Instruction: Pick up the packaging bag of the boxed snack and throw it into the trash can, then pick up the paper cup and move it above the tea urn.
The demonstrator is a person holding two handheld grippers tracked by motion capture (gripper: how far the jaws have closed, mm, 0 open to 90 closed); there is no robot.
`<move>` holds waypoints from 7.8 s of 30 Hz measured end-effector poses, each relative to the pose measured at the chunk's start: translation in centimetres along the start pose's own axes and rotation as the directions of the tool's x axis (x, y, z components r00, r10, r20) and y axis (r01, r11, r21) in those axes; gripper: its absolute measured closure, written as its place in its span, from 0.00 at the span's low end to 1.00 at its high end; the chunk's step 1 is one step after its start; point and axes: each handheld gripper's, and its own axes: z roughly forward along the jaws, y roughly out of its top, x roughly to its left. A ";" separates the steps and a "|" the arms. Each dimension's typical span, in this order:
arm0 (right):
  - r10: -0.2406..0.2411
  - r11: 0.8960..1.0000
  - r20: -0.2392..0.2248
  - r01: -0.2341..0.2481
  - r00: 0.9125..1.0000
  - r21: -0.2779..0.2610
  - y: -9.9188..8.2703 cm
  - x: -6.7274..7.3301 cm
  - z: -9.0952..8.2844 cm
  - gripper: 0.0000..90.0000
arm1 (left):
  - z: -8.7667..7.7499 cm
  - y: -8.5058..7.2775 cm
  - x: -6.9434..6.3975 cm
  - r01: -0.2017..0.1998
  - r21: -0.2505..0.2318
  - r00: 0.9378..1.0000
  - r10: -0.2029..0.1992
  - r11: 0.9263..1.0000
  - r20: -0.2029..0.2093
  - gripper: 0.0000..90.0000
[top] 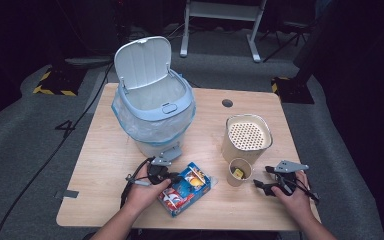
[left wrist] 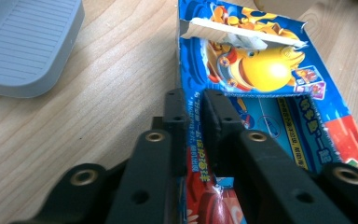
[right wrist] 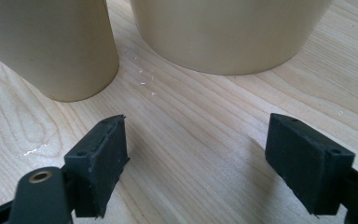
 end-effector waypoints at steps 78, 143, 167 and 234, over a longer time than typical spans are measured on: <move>0.000 1.000 0.000 0.000 1.000 0.000 0.0 0.0 0.0 0.23 | -17.8 15.1 -3.5 -0.272 -0.484 0.962 0.236 0.832 -0.135 1.00; 0.000 1.000 0.000 0.000 1.000 0.000 0.0 0.0 0.0 0.23 | -17.4 22.2 4.4 -0.270 -0.578 0.935 0.067 0.770 -0.347 0.99; 0.001 1.000 0.000 -0.001 1.000 0.000 0.0 0.0 0.0 0.23 | -18.1 21.0 3.0 -0.287 -0.538 0.925 0.084 0.792 -0.370 0.51; -0.053 0.998 -0.030 0.052 0.998 -0.027 2.1 3.3 -3.7 0.23 | -8.3 -3.2 2.9 -0.127 -0.146 0.978 0.099 0.981 -0.186 0.50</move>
